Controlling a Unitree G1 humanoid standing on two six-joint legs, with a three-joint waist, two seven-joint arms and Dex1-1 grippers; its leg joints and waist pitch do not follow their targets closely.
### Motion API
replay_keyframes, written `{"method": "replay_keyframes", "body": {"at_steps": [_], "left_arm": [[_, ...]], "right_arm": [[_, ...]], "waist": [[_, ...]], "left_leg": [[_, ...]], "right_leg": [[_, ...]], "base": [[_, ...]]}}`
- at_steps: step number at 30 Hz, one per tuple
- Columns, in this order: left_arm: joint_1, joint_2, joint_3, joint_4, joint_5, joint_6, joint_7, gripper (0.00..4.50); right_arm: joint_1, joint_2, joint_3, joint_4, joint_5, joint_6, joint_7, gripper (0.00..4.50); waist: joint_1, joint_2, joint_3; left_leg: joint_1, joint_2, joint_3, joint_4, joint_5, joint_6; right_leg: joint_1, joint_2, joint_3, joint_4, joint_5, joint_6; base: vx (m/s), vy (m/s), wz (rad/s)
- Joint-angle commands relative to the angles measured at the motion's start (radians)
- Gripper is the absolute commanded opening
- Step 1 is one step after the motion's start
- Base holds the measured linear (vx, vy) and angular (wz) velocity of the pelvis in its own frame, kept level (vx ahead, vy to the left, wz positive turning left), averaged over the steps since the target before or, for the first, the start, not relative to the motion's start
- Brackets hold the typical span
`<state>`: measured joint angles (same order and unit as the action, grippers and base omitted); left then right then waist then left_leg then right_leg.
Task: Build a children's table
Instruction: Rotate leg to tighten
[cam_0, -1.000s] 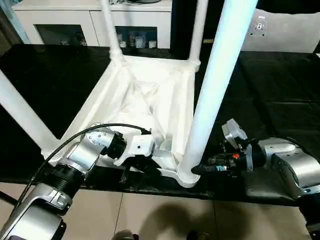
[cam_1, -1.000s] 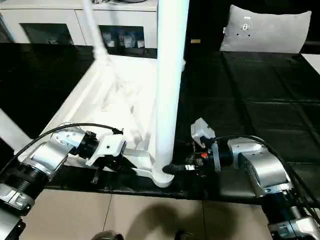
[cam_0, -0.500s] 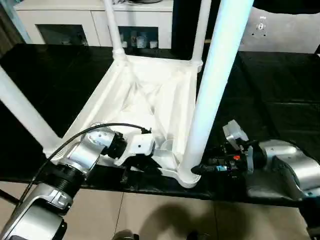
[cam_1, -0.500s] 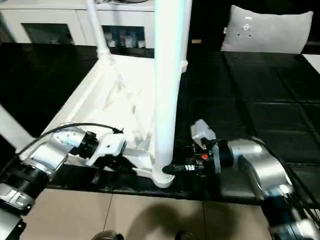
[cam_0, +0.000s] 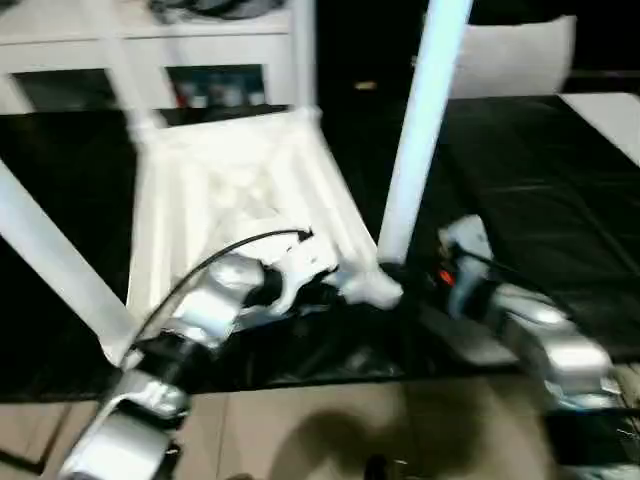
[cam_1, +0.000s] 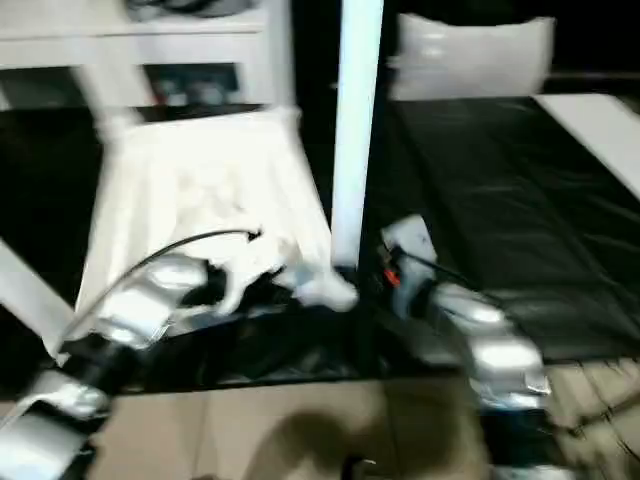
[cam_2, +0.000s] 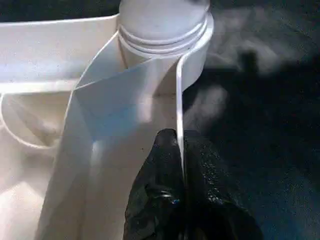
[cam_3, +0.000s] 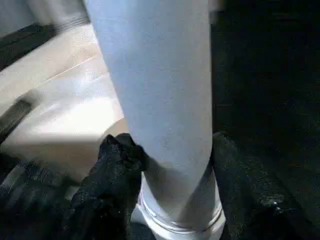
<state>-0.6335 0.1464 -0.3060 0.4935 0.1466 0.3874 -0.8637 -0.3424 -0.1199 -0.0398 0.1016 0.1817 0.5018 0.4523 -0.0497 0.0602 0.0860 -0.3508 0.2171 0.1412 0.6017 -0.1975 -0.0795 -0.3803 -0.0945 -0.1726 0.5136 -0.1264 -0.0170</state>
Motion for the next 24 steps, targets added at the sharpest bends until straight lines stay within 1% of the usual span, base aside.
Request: {"method": "replay_keyframes", "body": {"at_steps": [1, 2, 3, 4, 5, 6, 7, 8, 9, 10, 11, 12, 13, 14, 15, 16, 17, 18, 19, 20, 21, 22, 23, 24], "left_arm": [[-0.047, -0.123, -0.037, -0.043, -0.031, -0.004, 0.049, 0.00], [-0.049, -0.134, -0.037, -0.043, -0.029, 0.000, 0.060, 0.00], [-0.050, -0.143, -0.038, -0.044, -0.028, 0.004, 0.069, 0.00], [-0.051, -0.150, -0.039, -0.047, -0.027, 0.008, 0.074, 0.00], [-0.051, -0.155, -0.039, -0.049, -0.025, 0.011, 0.081, 0.00], [-0.051, -0.154, -0.040, -0.052, -0.023, 0.009, 0.083, 0.00], [-0.051, -0.153, -0.039, -0.053, -0.023, 0.010, 0.083, 0.00], [-0.050, -0.145, -0.038, -0.055, -0.022, 0.008, 0.083, 0.00], [-0.050, -0.144, -0.037, -0.055, -0.021, 0.009, 0.084, 0.00], [-0.043, -0.124, -0.035, -0.059, -0.019, -0.002, 0.070, 0.00], [-0.038, -0.113, -0.034, -0.062, -0.018, -0.010, 0.062, 0.00], [-0.033, -0.101, -0.033, -0.064, -0.019, -0.019, 0.052, 0.00], [-0.028, -0.091, -0.031, -0.067, -0.021, -0.020, 0.045, 0.00], [-0.019, -0.067, -0.029, -0.072, -0.025, -0.033, 0.024, 0.00], [-0.015, -0.056, -0.028, -0.074, -0.027, -0.039, 0.014, 0.00], [-0.009, -0.040, -0.025, -0.076, -0.030, -0.043, 0.000, 0.00], [-0.007, -0.032, -0.024, -0.077, -0.032, -0.048, -0.009, 0.00], [-0.001, -0.010, -0.022, -0.079, -0.038, -0.060, -0.037, 0.00], [0.000, -0.004, -0.022, -0.079, -0.039, -0.062, -0.043, 0.00], [0.004, 0.013, -0.023, -0.078, -0.041, -0.075, -0.064, 0.00], [0.006, 0.031, -0.025, -0.075, -0.046, -0.088, -0.090, 0.00], [0.007, 0.041, -0.027, -0.074, -0.049, -0.094, -0.106, 0.00], [0.007, 0.054, -0.032, -0.069, -0.050, -0.115, -0.124, 0.00], [0.008, 0.079, -0.039, -0.059, -0.055, -0.142, -0.164, 0.00]], "right_arm": [[-0.066, 0.122, 0.009, 0.088, 0.010, 0.013, -0.161, 1.90], [-0.077, 0.140, 0.001, 0.101, 0.009, -0.001, -0.185, 1.90], [-0.087, 0.156, -0.004, 0.112, 0.007, -0.022, -0.199, 1.90], [-0.094, 0.168, -0.006, 0.119, 0.005, -0.042, -0.207, 1.90], [-0.098, 0.169, 0.004, 0.124, -0.011, -0.062, -0.211, 2.46], [-0.097, 0.169, 0.008, 0.125, -0.019, -0.080, -0.211, 2.46], [-0.096, 0.169, 0.006, 0.124, -0.019, -0.082, -0.212, 2.60], [-0.091, 0.166, -0.002, 0.118, -0.018, -0.082, -0.211, 2.67], [-0.091, 0.167, -0.004, 0.117, -0.018, -0.082, -0.213, 2.67], [-0.075, 0.136, 0.003, 0.108, -0.029, -0.101, -0.178, 2.78], [-0.067, 0.120, 0.006, 0.103, -0.036, -0.114, -0.160, 2.97], [-0.058, 0.105, 0.004, 0.096, -0.034, -0.120, -0.140, 3.01], [-0.050, 0.090, 0.001, 0.092, -0.025, -0.129, -0.121, 3.04], [-0.033, 0.052, -0.005, 0.076, -0.009, -0.137, -0.072, 3.21], [-0.025, 0.035, -0.008, 0.068, 0.000, -0.141, -0.048, 3.21], [-0.012, 0.003, -0.011, 0.055, 0.018, -0.148, 0.002, 3.33], [-0.007, -0.011, -0.014, 0.049, 0.026, -0.150, 0.025, 3.42], [0.007, -0.056, -0.019, 0.031, 0.050, -0.150, 0.103, 3.48], [0.010, -0.068, -0.020, 0.027, 0.056, -0.150, 0.124, 3.52], [0.019, -0.105, -0.020, 0.014, 0.073, -0.152, 0.188, 3.60], [0.027, -0.142, -0.018, 0.002, 0.092, -0.150, 0.252, 3.72], [0.031, -0.161, -0.017, -0.004, 0.103, -0.148, 0.287, 3.84], [0.034, -0.183, -0.015, -0.009, 0.114, -0.144, 0.324, 3.92], [0.039, -0.234, -0.004, -0.017, 0.130, -0.130, 0.406, 4.04]], "waist": [[0.009, 0.004, -0.042], [-0.008, -0.034, -0.038], [-0.004, -0.035, -0.048], [-0.028, -0.039, -0.041], [-0.036, 0.003, -0.057], [-0.022, 0.027, -0.064], [-0.024, 0.023, -0.064], [-0.022, -0.034, -0.048], [-0.006, -0.048, -0.050], [0.003, -0.047, -0.054], [0.016, -0.039, -0.060], [0.026, -0.024, -0.077], [0.027, -0.022, -0.080], [0.033, -0.017, -0.087], [0.039, -0.016, -0.088], [0.044, -0.017, -0.090], [0.049, -0.017, -0.090], [0.056, -0.016, -0.090], [0.059, -0.016, -0.089], [0.066, -0.018, -0.086], [0.069, -0.017, -0.085], [0.075, -0.020, -0.082], [0.080, -0.019, -0.081], [0.084, -0.022, -0.080]], "left_leg": [[-0.007, 0.079, -0.044, -0.160, -0.722, 0.009], [0.042, -0.004, -0.009, -0.090, -0.651, 0.002], [0.081, -0.058, 0.013, -0.025, -0.514, 0.004], [0.039, -0.070, 0.016, 0.011, -0.385, 0.036], [-0.021, -0.021, -0.018, -0.033, -0.371, 0.050], [-0.059, 0.076, -0.085, -0.103, -0.490, 0.053], [-0.031, 0.087, -0.091, -0.120, -0.519, 0.051], [-0.002, -0.009, -0.038, -0.081, -0.524, 0.028], [0.027, -0.065, -0.009, -0.032, -0.425, 0.021], [0.010, -0.079, 0.001, -0.018, -0.283, 0.058], [-0.029, -0.062, -0.009, -0.033, -0.210, 0.079], [-0.024, -0.043, -0.016, -0.047, -0.160, 0.089], [-0.030, -0.032, -0.021, -0.051, -0.125, 0.097], [-0.036, -0.014, -0.027, -0.053, -0.046, 0.121], [-0.034, -0.011, -0.027, -0.051, -0.025, 0.137], [-0.030, -0.006, -0.024, -0.049, 0.000, 0.171], [-0.036, -0.008, -0.022, -0.047, 0.019, 0.202], [-0.033, -0.006, -0.020, -0.047, 0.022, 0.219], [-0.032, -0.007, -0.018, -0.046, 0.015, 0.224], [-0.030, -0.007, -0.015, -0.048, -0.004, 0.225], [-0.029, -0.007, -0.014, -0.049, -0.016, 0.222], [-0.029, -0.007, -0.012, -0.050, -0.036, 0.213], [-0.029, -0.006, -0.012, -0.051, -0.044, 0.201], [-0.028, -0.006, -0.012, -0.053, -0.067, 0.193]], "right_leg": [[0.073, -0.046, 0.069, 0.036, -0.409, -0.033], [0.006, -0.038, 0.044, -0.079, -0.698, 0.012], [-0.029, -0.057, 0.015, -0.125, -0.843, 0.039], [0.004, -0.062, -0.051, -0.167, -0.944, 0.126], [0.084, -0.076, -0.051, -0.121, -0.785, 0.150], [0.126, -0.081, 0.037, 0.063, -0.439, 0.071], [0.092, -0.077, 0.066, 0.063, -0.277, 0.013], [0.033, -0.063, 0.055, -0.044, -0.451, -0.021], [0.002, -0.057, 0.027, -0.088, -0.678, 0.026], [0.017, -0.085, 0.043, -0.083, -0.821, 0.037], [0.042, -0.081, 0.036, -0.079, -0.796, 0.063], [0.040, -0.072, 0.042, -0.068, -0.654, 0.033], [0.042, -0.066, 0.045, -0.055, -0.554, -0.001], [0.044, -0.058, 0.052, -0.024, -0.355, -0.078], [0.042, -0.057, 0.054, -0.017, -0.287, -0.106], [0.040, -0.056, 0.059, -0.001, -0.193, -0.168], [0.048, -0.056, 0.060, 0.005, -0.150, -0.193], [0.047, -0.058, 0.060, 0.005, -0.146, -0.207], [0.047, -0.058, 0.060, 0.003, -0.154, -0.206], [0.046, -0.060, 0.061, -0.001, -0.188, -0.206], [0.047, -0.060, 0.061, -0.003, -0.208, -0.202], [0.048, -0.061, 0.061, -0.009, -0.249, -0.187], [0.048, -0.062, 0.062, -0.011, -0.278, -0.175], [0.050, -0.060, 0.060, -0.015, -0.306, -0.166]], "base": [[0.000, 0.000, 0.00], [0.000, 0.000, 0.00], [0.000, 0.000, 0.00], [0.060, 0.035, -0.28], [0.060, 0.035, -0.28], [0.117, 0.049, -0.19], [0.078, -0.019, 0.10], [0.078, -0.019, 0.10], [0.093, -0.003, 0.20], [0.091, 0.001, 0.00], [0.091, 0.001, 0.00], [0.062, -0.018, 0.01], [0.000, 0.000, 0.00], [0.053, -0.002, 0.09], [0.059, 0.017, 0.08], [0.080, 0.026, 0.07], [0.051, 0.021, 0.04], [0.000, 0.000, 0.00], [0.000, 0.000, 0.00], [0.000, 0.000, 0.00], [0.000, 0.000, 0.00], [0.000, 0.000, 0.00], [0.000, 0.000, 0.00], [0.000, 0.000, 0.00]]}}
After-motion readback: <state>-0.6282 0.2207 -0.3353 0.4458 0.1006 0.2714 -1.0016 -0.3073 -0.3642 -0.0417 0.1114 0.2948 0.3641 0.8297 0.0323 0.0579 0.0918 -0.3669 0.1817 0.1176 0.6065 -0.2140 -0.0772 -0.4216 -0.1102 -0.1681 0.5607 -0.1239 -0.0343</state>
